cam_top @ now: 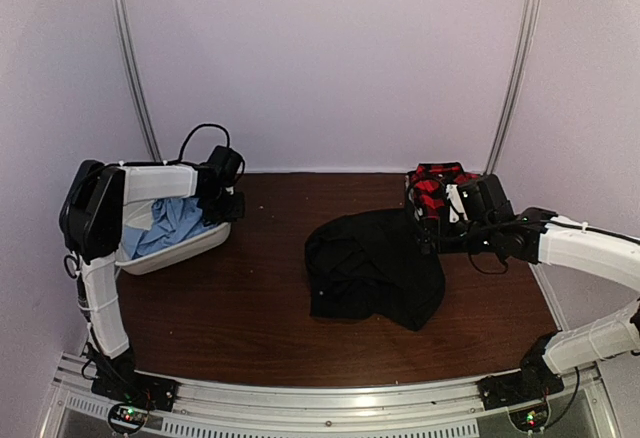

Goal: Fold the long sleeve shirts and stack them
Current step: Move the crumpled shirt to the corner of the board.

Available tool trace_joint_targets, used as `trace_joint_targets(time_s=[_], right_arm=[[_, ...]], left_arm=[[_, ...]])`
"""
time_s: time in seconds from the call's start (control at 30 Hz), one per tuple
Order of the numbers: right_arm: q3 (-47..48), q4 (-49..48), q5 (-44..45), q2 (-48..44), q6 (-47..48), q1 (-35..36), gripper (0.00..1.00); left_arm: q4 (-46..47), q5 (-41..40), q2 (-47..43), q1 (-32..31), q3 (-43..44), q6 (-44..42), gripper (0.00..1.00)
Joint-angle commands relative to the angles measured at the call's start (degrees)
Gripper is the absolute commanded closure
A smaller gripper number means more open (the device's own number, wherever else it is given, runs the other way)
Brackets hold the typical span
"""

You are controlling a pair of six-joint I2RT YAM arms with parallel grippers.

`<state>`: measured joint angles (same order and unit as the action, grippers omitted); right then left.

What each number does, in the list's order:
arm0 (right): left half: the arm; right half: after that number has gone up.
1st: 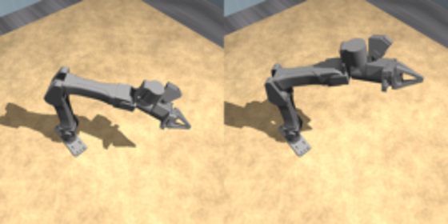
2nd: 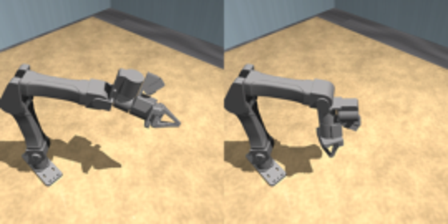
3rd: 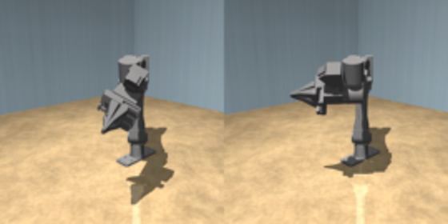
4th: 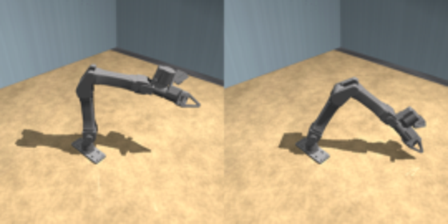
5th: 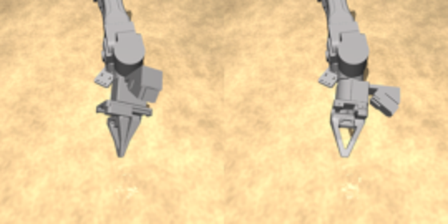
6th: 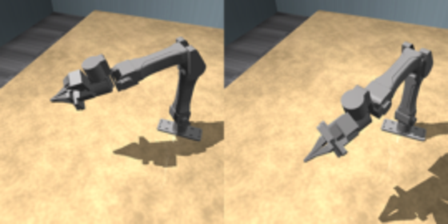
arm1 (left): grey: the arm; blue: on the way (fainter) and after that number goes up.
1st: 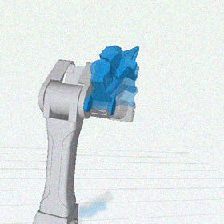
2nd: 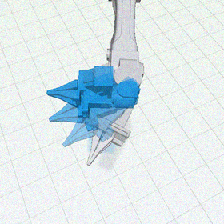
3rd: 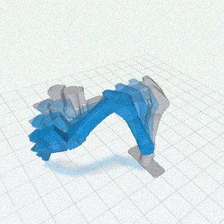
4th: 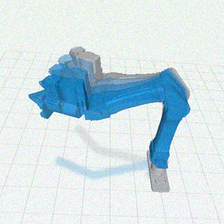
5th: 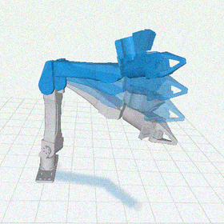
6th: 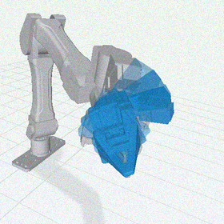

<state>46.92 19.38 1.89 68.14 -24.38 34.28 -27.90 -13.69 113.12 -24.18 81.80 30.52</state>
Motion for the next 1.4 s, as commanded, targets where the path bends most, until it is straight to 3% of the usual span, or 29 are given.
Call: trace_joint_targets(time_s=[0.0,0.23,0.33,0.47,0.63,0.9,1.1,1.23,1.37], right_arm=[[-1.57,-1.59,-0.53,-1.16,-0.4,0.34,0.0],[-1.95,-1.84,-0.74,-1.37,-0.62,0.32,0.0],[-2.33,-1.89,-1.23,-1.9,-0.92,0.3,0.0],[-2.74,-2.05,-1.15,-2.42,-1.1,0.35,0.0],[-2.29,-2.95,-2.47,-1.3,-1.25,0.4,0.0],[-3.0,-5.53,-5.2,0.46,-1.76,0.68,0.0],[-3.24,-7.49,-6.65,2.35,-2.16,0.9,0.0],[-3.48,-8.51,-6.91,2.73,-2.4,1.22,0.0],[-3.91,-9.32,-7.33,3.2,-2.68,1.47,0.0]], left_arm=[[15.52,9.04,4.59,4.14,5.47,7.8,0.97],[14.01,12.54,18.76,6.39,26.56,12.17,0.87],[12.74,16.63,22.09,7.99,33.34,10.39,0.69],[10.46,17.4,19.53,8.28,34.81,2.04,0.39],[6.36,14.7,9.87,8.28,24.39,-8.22,0.27],[-4.24,0.78,-0.25,8.36,9.19,-20.64,0.22],[-8.63,-1.04,0.59,8.38,6.18,-25.55,0.22],[-11.84,-4.91,2.77,8.39,6.35,-27.43,0.28],[-12.35,-6.44,3.14,8.54,5.94,-27.45,0.47]])
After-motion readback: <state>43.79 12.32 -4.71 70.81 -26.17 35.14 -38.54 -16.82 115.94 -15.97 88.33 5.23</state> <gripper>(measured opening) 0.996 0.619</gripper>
